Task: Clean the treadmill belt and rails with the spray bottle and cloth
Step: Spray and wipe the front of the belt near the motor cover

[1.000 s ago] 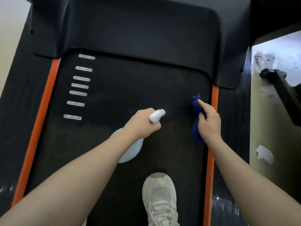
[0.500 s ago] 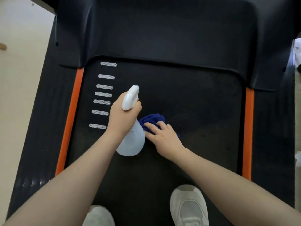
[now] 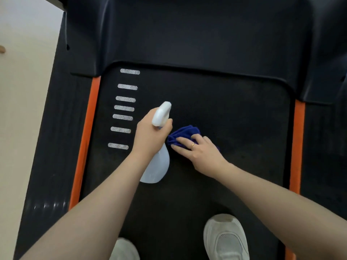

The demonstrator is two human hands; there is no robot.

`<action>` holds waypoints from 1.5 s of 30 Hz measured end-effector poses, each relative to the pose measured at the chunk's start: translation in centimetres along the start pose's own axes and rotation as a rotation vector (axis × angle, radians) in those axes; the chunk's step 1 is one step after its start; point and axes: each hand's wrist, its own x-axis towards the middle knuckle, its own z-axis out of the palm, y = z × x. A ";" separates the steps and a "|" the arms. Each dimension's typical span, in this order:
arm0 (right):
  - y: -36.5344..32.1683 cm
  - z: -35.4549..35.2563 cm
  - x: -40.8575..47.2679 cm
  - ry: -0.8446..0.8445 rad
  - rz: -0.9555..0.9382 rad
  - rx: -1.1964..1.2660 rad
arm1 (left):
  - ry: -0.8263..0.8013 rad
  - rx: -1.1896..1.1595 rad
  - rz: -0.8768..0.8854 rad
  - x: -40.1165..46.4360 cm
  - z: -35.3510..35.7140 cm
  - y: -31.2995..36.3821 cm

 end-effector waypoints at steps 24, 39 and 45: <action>12.4 -3.7 2.2 0.310 1.221 0.149 | -0.090 -0.077 0.048 2.9 5.1 5.1; 11.0 -3.4 1.0 0.286 1.016 0.153 | -0.089 -0.051 0.051 2.5 4.5 4.9; 7.1 -0.5 -3.5 0.220 0.296 -0.021 | -0.134 0.021 0.021 2.1 4.4 4.4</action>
